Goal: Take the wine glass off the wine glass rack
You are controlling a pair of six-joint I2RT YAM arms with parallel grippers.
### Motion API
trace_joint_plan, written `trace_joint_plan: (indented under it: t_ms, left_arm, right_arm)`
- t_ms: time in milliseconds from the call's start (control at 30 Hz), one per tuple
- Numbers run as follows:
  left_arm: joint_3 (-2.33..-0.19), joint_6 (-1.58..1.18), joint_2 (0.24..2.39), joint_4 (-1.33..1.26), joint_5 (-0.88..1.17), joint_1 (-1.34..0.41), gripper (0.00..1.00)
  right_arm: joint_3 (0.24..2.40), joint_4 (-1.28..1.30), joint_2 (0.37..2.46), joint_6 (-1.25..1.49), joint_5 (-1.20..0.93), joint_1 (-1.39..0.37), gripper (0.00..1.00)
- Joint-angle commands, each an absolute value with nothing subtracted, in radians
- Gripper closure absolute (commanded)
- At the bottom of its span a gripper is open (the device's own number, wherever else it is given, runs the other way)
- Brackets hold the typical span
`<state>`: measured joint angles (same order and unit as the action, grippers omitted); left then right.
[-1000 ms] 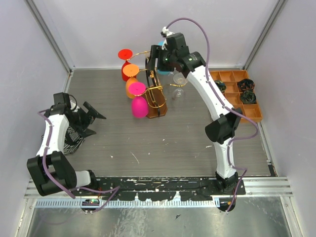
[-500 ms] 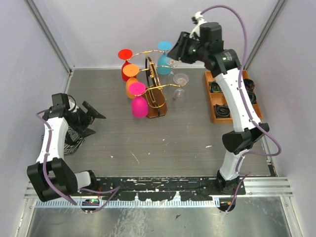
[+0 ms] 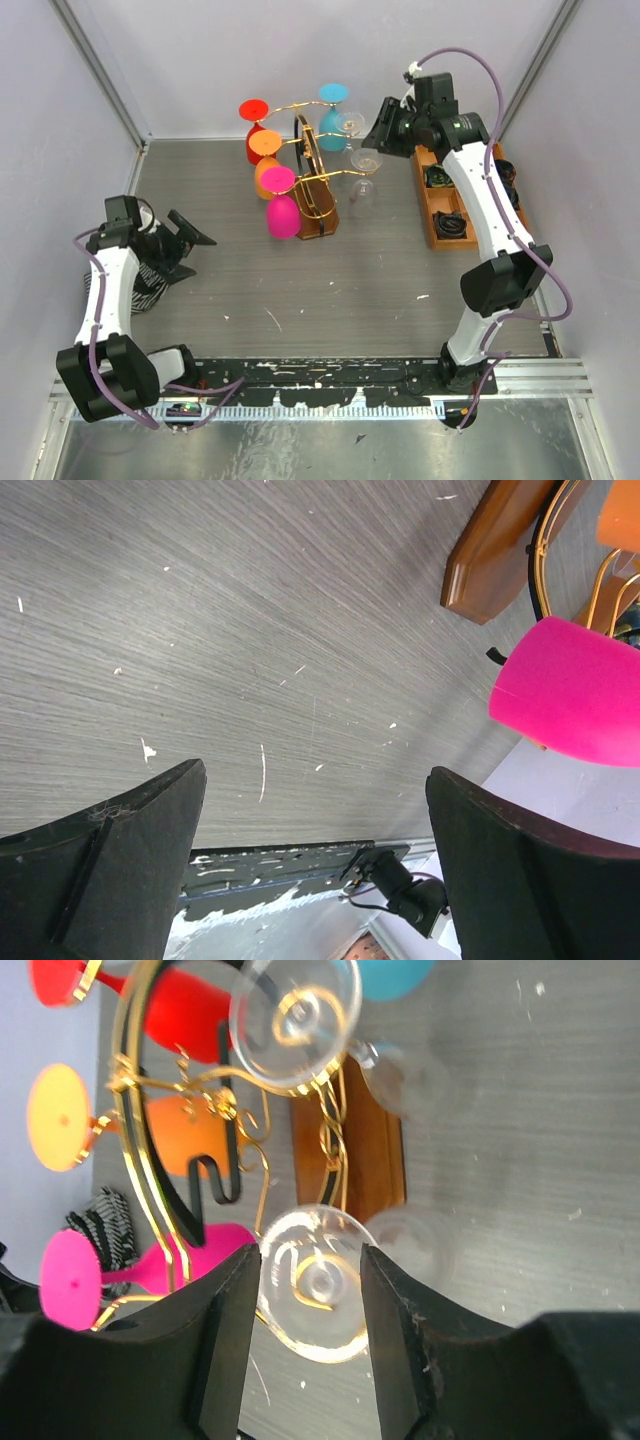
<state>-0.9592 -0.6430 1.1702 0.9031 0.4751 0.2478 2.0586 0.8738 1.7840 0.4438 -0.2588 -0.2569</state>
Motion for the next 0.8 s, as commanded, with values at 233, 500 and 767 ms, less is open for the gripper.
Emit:
trace_joint_plan:
  t_ms: [233, 500, 767]
  left_arm:
    - [-0.93, -0.661, 1.134, 0.913, 0.525, 0.249, 0.02]
    - [-0.915, -0.66, 1.128, 0.913, 0.531, 0.249, 0.02]
    - [-0.907, -0.658, 1.123, 0.914, 0.535, 0.249, 0.02]
  right_arm:
    - [1.915, 0.822, 1.651, 0.425, -0.273, -0.242, 0.48]
    - [1.894, 0.821, 1.636, 0.419, -0.261, -0.236, 0.47]
    - [1.874, 0.791, 1.654, 0.428, -0.317, -0.234, 0.51]
